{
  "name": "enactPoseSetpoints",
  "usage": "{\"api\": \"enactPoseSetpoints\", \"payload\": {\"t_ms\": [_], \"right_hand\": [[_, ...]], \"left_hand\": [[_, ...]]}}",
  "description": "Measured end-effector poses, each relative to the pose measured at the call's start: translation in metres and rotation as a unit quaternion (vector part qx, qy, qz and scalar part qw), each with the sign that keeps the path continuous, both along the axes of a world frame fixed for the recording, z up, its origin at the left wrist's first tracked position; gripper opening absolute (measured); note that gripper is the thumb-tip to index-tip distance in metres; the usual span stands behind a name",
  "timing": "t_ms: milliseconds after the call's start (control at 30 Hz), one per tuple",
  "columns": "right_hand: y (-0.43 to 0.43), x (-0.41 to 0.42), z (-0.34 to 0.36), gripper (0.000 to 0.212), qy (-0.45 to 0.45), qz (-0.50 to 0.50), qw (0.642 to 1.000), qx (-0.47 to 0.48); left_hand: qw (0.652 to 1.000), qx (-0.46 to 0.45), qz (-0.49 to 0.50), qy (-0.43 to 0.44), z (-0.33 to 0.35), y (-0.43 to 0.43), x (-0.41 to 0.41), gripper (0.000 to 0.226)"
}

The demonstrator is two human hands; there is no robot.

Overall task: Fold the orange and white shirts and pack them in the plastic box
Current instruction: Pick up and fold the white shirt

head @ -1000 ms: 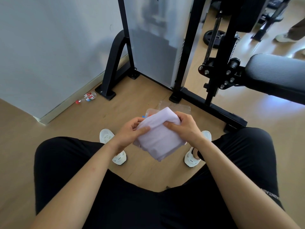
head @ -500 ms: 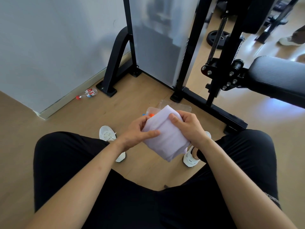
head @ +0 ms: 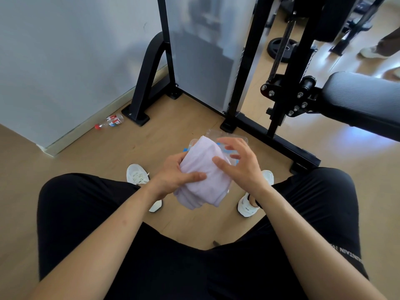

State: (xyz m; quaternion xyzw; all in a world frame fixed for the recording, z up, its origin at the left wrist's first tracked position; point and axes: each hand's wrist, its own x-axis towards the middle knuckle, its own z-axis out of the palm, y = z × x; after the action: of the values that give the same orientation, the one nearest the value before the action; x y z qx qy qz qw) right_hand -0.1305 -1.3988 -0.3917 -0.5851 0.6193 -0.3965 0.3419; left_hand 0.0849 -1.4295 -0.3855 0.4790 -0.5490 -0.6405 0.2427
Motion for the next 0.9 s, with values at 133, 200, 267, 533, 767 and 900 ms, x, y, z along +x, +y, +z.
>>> {"api": "enactPoseSetpoints", "payload": {"t_ms": [133, 200, 267, 533, 767, 900], "right_hand": [[0.013, 0.018, -0.004, 0.078, 0.097, 0.098, 0.99, 0.022], [0.013, 0.025, -0.006, 0.089, 0.083, 0.097, 0.99, 0.063], [0.011, 0.03, -0.007, 0.092, 0.061, 0.085, 0.992, 0.076], [0.008, 0.027, -0.012, 0.065, 0.028, 0.068, 0.988, 0.134], [0.011, 0.021, -0.021, 0.073, 0.175, 0.132, 0.969, 0.111], [0.014, 0.022, -0.021, 0.078, 0.141, 0.142, 0.976, 0.083]], "left_hand": [[1.0, -0.015, 0.016, -0.011, 0.002, -0.002, 0.003, 0.038], [1.0, -0.017, 0.016, 0.006, 0.004, -0.001, 0.003, 0.037], [0.999, -0.014, 0.017, 0.027, 0.006, 0.0, 0.003, 0.037], [0.995, -0.09, 0.031, 0.003, -0.008, -0.006, 0.01, 0.048], [0.919, -0.333, -0.102, -0.184, -0.013, -0.008, 0.012, 0.1], [0.912, -0.275, -0.181, -0.246, -0.02, -0.004, 0.001, 0.101]]}}
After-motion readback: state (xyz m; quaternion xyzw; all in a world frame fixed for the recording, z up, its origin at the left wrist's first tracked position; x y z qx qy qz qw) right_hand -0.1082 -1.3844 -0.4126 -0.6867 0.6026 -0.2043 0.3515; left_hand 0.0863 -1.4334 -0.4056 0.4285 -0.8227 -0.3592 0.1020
